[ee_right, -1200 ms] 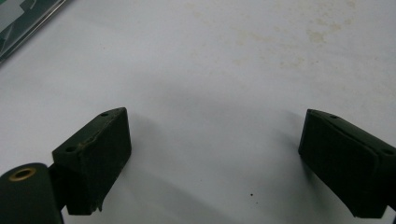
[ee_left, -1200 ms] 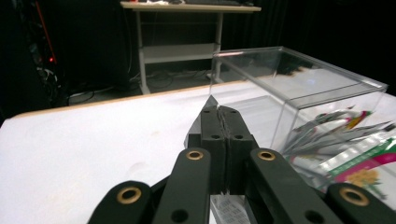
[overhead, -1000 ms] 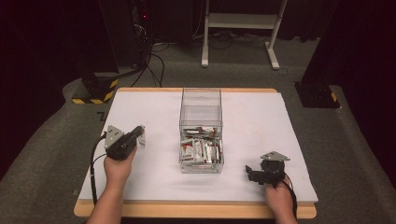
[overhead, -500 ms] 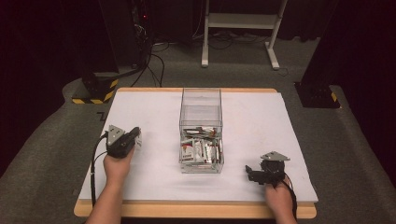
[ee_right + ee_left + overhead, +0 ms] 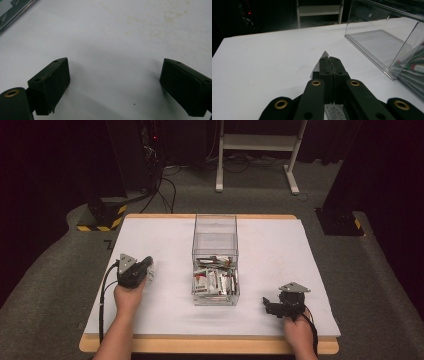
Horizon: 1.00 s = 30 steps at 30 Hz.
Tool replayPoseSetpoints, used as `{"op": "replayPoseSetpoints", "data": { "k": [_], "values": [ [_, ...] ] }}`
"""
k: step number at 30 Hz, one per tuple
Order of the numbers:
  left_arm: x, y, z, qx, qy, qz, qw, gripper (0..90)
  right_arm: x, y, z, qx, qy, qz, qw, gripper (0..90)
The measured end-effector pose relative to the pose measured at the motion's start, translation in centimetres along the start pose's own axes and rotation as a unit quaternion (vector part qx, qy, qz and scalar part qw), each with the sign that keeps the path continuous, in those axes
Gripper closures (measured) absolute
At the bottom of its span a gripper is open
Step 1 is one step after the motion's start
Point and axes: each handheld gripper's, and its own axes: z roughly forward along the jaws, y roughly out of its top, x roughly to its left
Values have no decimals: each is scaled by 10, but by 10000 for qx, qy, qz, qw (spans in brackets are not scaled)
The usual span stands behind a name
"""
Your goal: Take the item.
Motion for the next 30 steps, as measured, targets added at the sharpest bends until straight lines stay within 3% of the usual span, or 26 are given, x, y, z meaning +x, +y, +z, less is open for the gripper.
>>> {"op": "replayPoseSetpoints", "data": {
  "k": [8, 21, 22, 24, 25, 30],
  "values": [
    [-3, -1, 6, -1, -47, -52, 10000, 879, 0, 0, 0, 0, -8, -4, 10000, 89],
    [-12, 2, 9, -51, -376, -118, 9992, 777, 1, 0, 0, 5, -19, 2, 10000, 89],
    [-17, 2, 10, -193, -424, -382, 9982, 773, 1, 0, 0, 5, -18, 3, 10000, 89],
    [-18, 3, 8, -236, -448, -450, 9977, 772, 1, 0, 0, 5, -17, 3, 10000, 90],
    [-14, 4, 6, -93, -420, -129, 9990, 770, 1, 0, 0, 5, -18, 3, 10000, 90],
    [-16, 4, 5, -53, -463, -130, 9988, 758, 0, 0, 0, 2, -17, -1, 10000, 90]
  ]
}}
